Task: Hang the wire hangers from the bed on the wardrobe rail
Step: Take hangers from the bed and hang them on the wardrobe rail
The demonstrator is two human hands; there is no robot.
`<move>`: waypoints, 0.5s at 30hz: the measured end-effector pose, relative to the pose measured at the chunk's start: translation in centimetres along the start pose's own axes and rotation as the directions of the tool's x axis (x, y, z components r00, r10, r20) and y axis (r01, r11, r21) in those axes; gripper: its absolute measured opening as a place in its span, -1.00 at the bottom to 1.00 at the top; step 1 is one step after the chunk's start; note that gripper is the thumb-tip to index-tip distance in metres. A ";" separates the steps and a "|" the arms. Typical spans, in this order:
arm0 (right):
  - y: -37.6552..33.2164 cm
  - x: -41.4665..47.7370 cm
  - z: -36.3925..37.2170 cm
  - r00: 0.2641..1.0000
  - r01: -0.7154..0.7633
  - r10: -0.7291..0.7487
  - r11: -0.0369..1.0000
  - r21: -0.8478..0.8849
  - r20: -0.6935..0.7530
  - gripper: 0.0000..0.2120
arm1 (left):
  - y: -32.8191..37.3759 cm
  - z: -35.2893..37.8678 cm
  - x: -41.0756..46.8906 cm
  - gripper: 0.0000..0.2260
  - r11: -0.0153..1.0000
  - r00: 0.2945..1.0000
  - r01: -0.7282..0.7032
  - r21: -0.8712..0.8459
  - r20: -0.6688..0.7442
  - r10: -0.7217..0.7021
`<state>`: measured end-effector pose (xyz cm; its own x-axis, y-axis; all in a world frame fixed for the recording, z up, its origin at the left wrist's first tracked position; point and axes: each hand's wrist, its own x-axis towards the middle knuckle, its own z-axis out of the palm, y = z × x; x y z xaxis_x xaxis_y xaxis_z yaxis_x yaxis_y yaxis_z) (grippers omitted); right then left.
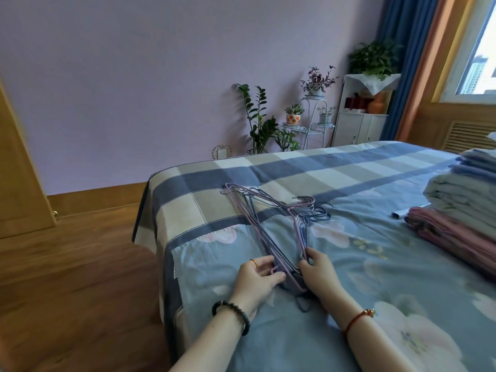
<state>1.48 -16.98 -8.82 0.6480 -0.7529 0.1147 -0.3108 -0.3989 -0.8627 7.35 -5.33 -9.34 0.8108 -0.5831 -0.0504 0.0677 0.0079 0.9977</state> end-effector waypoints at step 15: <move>-0.6 -5.3 -1.9 0.952 0.189 -0.149 0.973 0.133 -0.266 -0.74 | 0.6 0.6 -3.3 -0.87 0.990 0.999 -0.036 -0.133 0.008 0.038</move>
<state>-3.05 -13.71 -7.96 0.4783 -0.7970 0.3689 -0.0868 -0.4609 -0.8832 4.38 -3.93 -8.57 0.8079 -0.5891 -0.0124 0.1152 0.1373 0.9838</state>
